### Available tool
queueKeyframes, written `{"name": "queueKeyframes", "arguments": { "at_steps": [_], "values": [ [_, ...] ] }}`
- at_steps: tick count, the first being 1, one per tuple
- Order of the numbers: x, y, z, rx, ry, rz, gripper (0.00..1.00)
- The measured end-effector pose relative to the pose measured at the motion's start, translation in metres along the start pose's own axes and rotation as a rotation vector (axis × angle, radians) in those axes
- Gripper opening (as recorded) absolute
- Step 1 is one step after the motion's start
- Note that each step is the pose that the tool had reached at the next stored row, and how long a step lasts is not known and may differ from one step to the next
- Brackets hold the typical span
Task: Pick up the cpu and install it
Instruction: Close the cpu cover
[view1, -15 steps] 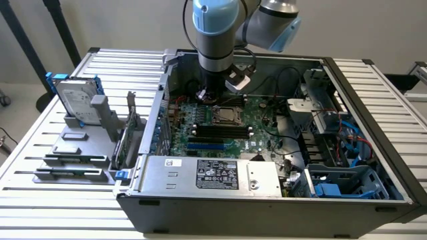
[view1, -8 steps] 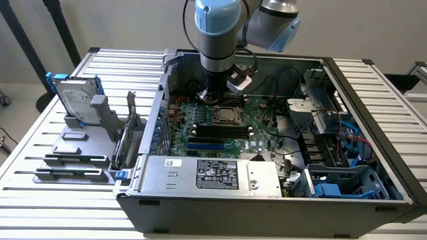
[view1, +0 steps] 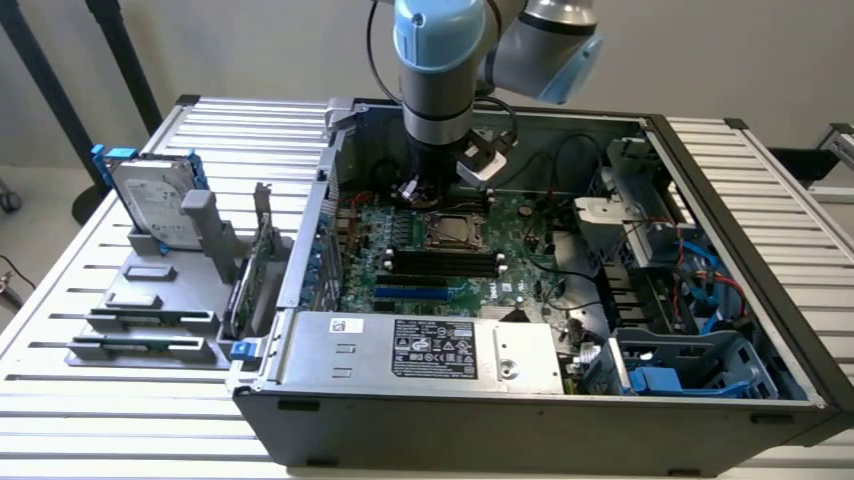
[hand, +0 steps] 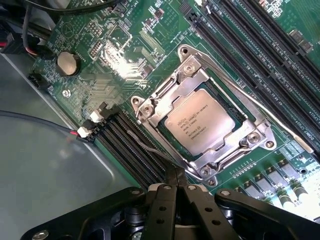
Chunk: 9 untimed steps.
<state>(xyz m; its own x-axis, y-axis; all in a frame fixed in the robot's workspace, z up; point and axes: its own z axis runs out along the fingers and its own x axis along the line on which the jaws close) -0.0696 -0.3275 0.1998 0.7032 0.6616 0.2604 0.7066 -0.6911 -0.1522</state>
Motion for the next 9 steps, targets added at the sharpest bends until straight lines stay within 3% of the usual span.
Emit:
{"name": "queueKeyframes", "arguments": {
  "at_steps": [9],
  "values": [
    [0.0015, -0.0006, 0.0018, -0.0021, -0.002, 0.0, 0.11]
  ]
}}
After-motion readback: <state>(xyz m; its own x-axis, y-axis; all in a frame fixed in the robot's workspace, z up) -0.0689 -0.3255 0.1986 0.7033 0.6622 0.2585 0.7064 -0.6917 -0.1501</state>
